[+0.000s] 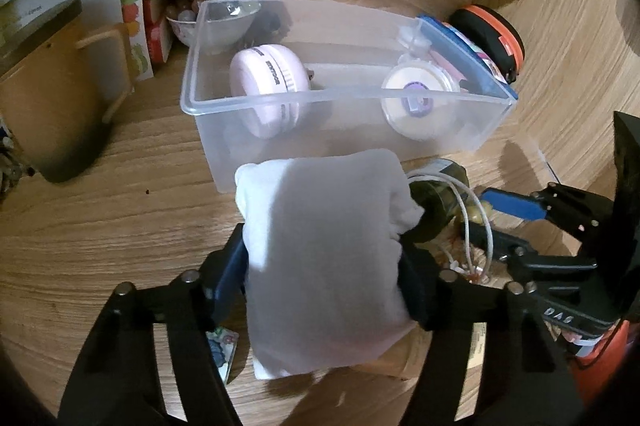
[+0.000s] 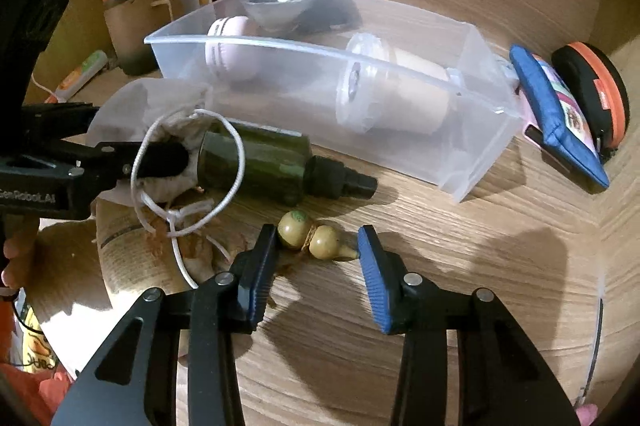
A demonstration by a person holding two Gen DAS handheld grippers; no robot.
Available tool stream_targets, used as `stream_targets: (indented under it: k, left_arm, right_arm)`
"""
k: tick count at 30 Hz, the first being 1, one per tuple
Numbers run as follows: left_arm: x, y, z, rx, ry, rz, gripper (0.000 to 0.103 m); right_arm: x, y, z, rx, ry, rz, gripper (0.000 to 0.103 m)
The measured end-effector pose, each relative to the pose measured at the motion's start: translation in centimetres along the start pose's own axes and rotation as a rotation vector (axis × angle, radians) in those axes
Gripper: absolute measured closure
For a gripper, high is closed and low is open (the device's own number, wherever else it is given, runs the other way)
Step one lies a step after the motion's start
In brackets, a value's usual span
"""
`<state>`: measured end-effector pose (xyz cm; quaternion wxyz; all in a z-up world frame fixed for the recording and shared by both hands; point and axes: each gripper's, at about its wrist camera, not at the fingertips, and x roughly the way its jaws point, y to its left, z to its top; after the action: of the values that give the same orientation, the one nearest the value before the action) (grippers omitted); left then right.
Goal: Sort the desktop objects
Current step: 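Lift and carry the white bag with the left tool while the right carries the gourd beads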
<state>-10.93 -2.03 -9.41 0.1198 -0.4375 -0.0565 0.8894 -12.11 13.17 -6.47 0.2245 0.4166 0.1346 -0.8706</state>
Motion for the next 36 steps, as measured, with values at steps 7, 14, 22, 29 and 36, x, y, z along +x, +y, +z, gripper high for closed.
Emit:
stream_targets:
  k: [7, 14, 22, 29, 36]
  left_arm:
    - [-1.4, -0.1, -0.3, 0.008, -0.062, 0.047, 0.056]
    - [-2.9, 0.6, -0.2, -0.018, -0.093, 0.041, 0.058]
    - [-5.3, 1.1, 0.1, -0.040, -0.140, 0.062, 0.064]
    - [-8.0, 0.2, 0.9, -0.007, -0.214, 0.064, 0.073]
    - [-7.7, 0.5, 0.8, -0.006, -0.176, 0.045, 0.068]
  right_arm:
    - [-2.3, -0.6, 0.4, 0.024, -0.054, -0.016, 0.065]
    - [-3.7, -0.8, 0.8, 0.034, -0.092, -0.018, 0.065]
    - [-5.4, -0.8, 1.1, 0.040, -0.140, -0.017, 0.065]
    - [-7.0, -0.8, 2.0, 0.042, -0.191, -0.015, 0.065]
    - [-7.9, -0.4, 2.8, 0.026, -0.225, -0.004, 0.065]
